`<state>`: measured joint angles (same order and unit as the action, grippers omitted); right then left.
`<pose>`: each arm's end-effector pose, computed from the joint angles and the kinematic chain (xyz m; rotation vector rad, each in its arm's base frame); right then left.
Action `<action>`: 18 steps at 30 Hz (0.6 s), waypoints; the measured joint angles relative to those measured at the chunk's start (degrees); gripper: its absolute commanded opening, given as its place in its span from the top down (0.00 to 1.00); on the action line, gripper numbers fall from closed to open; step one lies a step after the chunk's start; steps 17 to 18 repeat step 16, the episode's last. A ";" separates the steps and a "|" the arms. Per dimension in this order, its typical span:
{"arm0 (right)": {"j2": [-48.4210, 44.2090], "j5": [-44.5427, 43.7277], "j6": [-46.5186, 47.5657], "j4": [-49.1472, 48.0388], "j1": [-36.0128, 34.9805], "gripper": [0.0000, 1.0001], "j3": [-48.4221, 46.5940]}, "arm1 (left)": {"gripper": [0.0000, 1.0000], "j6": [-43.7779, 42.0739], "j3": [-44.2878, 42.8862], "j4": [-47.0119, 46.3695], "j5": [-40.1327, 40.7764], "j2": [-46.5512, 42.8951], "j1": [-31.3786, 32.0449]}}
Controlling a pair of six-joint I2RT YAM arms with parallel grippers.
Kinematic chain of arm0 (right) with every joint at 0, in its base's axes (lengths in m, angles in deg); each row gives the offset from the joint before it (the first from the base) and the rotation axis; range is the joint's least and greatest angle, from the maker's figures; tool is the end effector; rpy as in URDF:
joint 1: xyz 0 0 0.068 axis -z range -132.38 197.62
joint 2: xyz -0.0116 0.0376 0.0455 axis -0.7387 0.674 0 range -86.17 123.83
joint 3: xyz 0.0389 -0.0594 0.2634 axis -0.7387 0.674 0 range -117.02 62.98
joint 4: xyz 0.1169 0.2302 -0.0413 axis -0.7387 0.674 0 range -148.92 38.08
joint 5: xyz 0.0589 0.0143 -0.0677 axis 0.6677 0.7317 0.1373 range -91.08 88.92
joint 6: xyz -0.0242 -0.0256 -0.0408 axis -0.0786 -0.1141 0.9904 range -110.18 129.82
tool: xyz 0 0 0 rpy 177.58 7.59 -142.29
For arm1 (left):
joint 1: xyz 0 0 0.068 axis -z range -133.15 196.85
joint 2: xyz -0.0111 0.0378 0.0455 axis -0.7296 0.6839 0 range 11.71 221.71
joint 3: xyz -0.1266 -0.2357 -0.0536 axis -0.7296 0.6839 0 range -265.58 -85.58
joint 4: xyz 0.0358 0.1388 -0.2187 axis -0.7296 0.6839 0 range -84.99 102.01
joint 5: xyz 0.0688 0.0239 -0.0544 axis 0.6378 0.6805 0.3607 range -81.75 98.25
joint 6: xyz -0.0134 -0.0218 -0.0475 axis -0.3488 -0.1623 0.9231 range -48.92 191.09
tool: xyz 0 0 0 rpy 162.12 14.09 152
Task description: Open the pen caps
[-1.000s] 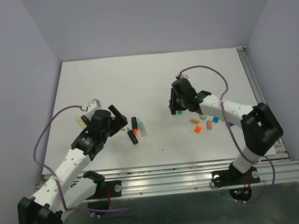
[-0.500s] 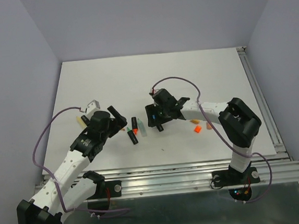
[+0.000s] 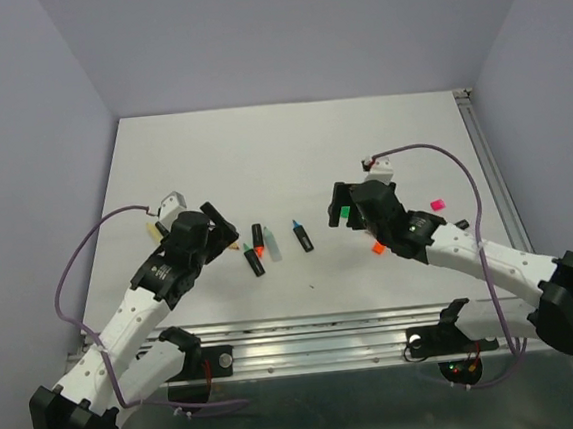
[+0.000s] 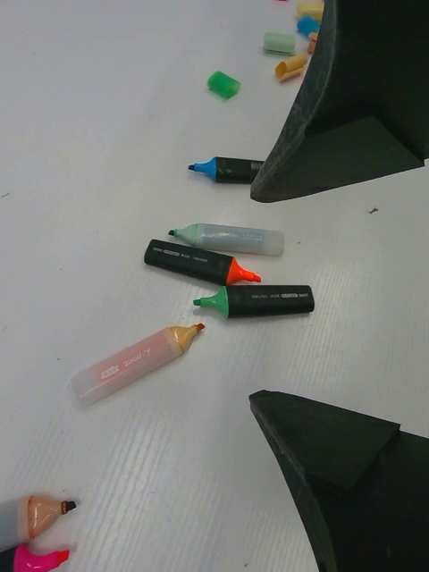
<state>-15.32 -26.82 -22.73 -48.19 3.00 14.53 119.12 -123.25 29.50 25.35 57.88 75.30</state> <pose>0.2041 0.1797 0.2671 0.0374 2.1025 0.3322 0.1624 -0.0760 0.2683 -0.5380 2.0861 -0.4683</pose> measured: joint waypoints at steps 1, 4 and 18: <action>-2.69 -2.43 -1.20 0.92 0.00 0.00 1.99 | 0.01 0.11 -0.39 0.22 0.39 -0.07 0.00; -7.04 -7.41 -4.61 4.24 -0.02 0.00 4.59 | 0.01 0.57 -1.38 0.79 1.81 -0.42 -0.02; -20.44 -19.61 -12.09 8.31 -0.04 0.00 12.72 | 0.01 2.12 -1.60 4.00 4.42 -1.88 -0.02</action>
